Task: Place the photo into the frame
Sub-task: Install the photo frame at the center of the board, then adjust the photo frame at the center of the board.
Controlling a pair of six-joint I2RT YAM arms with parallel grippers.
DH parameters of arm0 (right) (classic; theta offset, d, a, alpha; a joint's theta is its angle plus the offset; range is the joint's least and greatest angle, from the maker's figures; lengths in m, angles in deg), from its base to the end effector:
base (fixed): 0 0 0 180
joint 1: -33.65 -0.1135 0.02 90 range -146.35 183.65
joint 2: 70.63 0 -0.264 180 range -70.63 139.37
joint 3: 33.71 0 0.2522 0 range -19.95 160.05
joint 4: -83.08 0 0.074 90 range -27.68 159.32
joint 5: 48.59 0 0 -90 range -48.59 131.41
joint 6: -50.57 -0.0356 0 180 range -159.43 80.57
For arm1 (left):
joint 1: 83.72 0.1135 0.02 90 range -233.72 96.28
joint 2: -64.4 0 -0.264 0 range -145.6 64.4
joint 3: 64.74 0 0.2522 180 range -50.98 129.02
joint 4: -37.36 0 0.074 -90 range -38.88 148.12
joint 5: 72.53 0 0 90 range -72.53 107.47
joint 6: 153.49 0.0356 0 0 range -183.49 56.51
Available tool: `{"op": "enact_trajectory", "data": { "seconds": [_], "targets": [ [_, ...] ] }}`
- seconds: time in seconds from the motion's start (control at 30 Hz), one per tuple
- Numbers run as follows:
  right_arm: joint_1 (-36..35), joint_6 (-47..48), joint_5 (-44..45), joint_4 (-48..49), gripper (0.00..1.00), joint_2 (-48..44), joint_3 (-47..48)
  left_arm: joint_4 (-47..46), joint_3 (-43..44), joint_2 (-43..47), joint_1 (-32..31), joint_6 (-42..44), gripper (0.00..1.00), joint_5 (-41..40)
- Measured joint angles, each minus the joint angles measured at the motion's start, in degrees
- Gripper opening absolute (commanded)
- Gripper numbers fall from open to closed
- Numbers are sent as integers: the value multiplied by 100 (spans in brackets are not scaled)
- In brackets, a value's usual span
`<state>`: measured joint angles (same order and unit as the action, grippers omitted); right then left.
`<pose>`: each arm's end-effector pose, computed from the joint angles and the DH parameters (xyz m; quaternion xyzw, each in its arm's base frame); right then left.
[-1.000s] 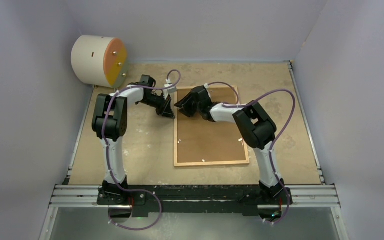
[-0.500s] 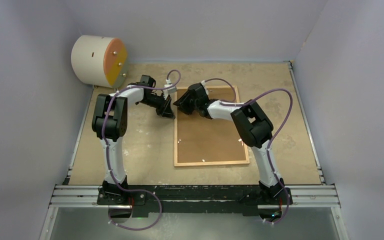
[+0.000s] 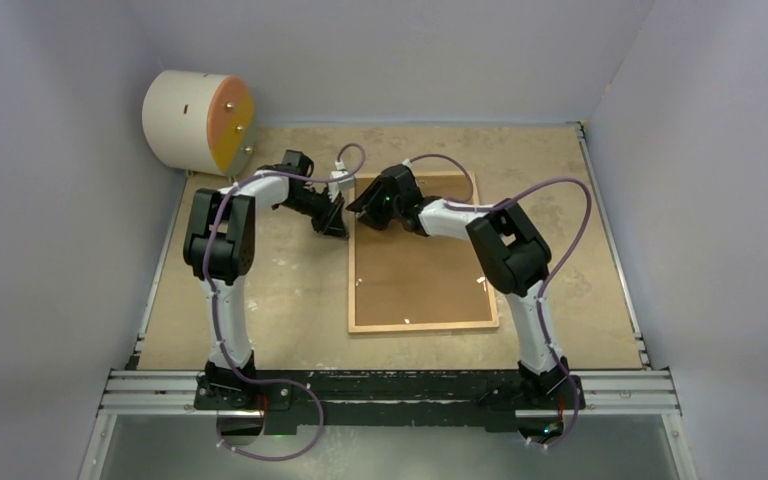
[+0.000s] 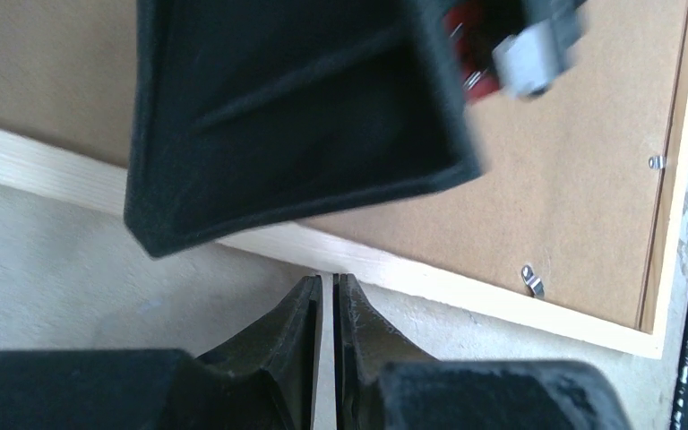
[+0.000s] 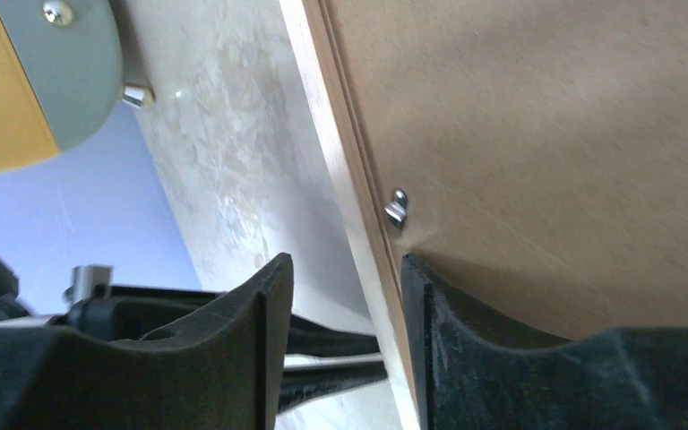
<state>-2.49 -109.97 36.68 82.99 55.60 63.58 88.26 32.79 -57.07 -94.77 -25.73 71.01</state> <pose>0.3960 0.2928 0.1513 0.2346 0.8287 0.4278 0.2741 0.4001 -0.1073 0.1445 0.4198 0.7814 -0.4072 0.2177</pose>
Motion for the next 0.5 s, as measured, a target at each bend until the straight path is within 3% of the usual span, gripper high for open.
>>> {"op": "enact_trajectory", "data": {
  "seconds": [0.23, 0.5],
  "targets": [
    [450, 568, -214, -382, 73, -907, -629, 376, -275, 57, -83, 105, 14, -219],
    [2203, 1410, 426, -721, 83, -2420, -1620, 245, -651, 343, -234, 116, 14, -398]
  ]
}}
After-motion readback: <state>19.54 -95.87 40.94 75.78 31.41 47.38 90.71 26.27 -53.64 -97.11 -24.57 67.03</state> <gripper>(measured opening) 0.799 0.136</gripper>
